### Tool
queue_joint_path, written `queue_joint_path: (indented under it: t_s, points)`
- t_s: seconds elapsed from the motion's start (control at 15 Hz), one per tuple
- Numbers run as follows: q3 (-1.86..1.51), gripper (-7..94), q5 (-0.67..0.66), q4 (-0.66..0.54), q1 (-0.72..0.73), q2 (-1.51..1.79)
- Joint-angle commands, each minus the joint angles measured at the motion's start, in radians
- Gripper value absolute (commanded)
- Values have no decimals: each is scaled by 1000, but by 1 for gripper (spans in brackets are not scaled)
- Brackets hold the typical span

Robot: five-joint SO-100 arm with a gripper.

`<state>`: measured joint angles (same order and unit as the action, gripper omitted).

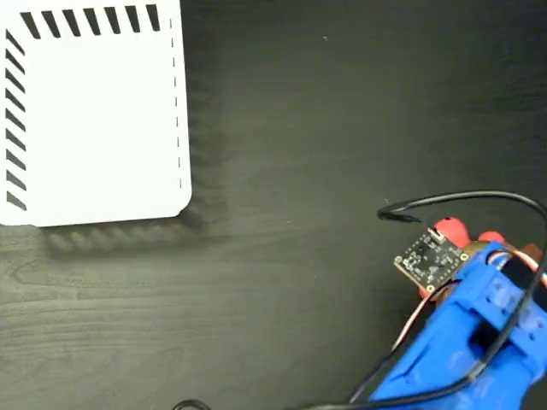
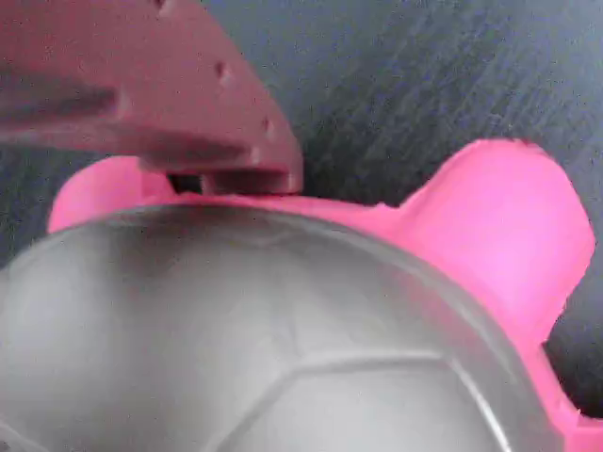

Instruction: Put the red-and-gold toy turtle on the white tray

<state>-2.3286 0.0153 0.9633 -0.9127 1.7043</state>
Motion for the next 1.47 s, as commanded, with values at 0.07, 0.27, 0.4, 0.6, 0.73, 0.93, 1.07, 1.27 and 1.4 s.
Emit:
queue_joint_path:
  t_s: [0.07, 0.27, 0.4, 0.6, 0.73, 0.93, 1.07, 1.27, 1.4]
  points:
    - [-15, 57, 2, -25, 3, 17]
    - [-17, 50, 2, -29, 3, 15]
    - [-17, 31, 3, -29, 3, 15]
    - [-17, 2, 12, -35, 2, 20]
    - [2, 0, 12, -2, -2, 21]
    - [158, 0, 31, 114, 9, 57]
    - [357, 0, 44, 265, 52, 110]
    - [675, 0, 81, 520, 204, 175]
    - [861, 0, 121, 647, 324, 190]
